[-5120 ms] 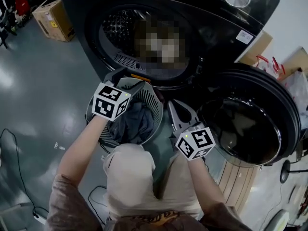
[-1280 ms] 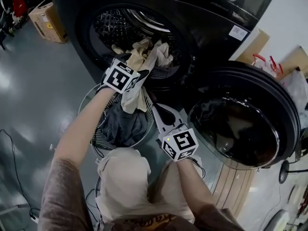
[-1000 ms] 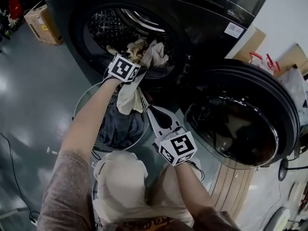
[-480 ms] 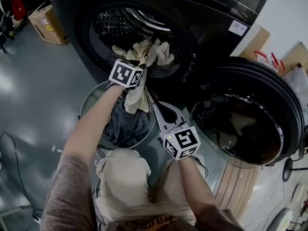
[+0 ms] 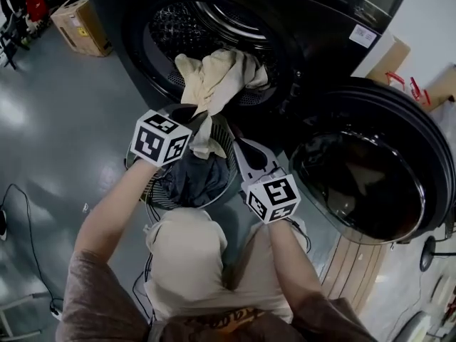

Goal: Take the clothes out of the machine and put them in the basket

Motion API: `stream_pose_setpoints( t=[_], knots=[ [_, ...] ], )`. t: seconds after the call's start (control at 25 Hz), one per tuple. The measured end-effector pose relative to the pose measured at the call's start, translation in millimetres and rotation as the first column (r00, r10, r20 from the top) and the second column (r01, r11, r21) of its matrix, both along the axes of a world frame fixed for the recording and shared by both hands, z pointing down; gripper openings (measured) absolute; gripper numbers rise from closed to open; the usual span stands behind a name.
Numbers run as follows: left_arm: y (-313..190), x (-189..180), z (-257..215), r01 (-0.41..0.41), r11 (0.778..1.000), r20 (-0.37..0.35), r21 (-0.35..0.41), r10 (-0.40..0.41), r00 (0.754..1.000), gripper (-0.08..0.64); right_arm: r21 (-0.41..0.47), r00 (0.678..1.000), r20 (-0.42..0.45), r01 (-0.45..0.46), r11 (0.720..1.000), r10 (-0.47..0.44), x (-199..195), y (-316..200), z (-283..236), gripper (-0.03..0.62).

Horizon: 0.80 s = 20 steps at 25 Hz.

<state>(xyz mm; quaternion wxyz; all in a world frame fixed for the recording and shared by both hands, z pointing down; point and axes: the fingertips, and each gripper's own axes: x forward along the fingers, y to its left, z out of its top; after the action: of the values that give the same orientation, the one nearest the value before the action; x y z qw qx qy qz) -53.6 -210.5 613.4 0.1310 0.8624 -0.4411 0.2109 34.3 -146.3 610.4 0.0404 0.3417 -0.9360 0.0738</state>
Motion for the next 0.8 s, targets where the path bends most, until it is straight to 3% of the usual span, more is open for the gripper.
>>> stream_pose_setpoints(
  t=[0.48,0.6,0.64,0.76,0.8],
  knots=[
    [112,-28,7,-0.017,0.996,-0.011,-0.088,0.016,1.0,0.044,-0.027,1.0,-0.002,0.003,1.0,-0.004,-3,1,9,-0.003],
    [116,-31,3,0.012,0.998,0.01,-0.064,-0.011,1.0,0.057,-0.026,1.0,-0.01,0.012,1.0,-0.012,-7,4,9,-0.003],
    [113,-33,0,0.029,0.999,0.032,-0.043,-0.027,0.999,0.083,-0.028,1.0,-0.012,0.013,1.0,-0.014,-8,4,9,-0.003],
    [97,-37,-17,0.06,0.998,0.055,0.035,-0.061,0.997,0.251,-0.027,1.0,-0.014,0.012,1.0,-0.012,-8,7,9,-0.003],
    [89,-36,-25,0.062,0.996,0.041,0.059,-0.064,0.997,0.26,-0.026,1.0,-0.012,0.011,1.0,-0.011,-7,7,7,-0.003]
  ],
)
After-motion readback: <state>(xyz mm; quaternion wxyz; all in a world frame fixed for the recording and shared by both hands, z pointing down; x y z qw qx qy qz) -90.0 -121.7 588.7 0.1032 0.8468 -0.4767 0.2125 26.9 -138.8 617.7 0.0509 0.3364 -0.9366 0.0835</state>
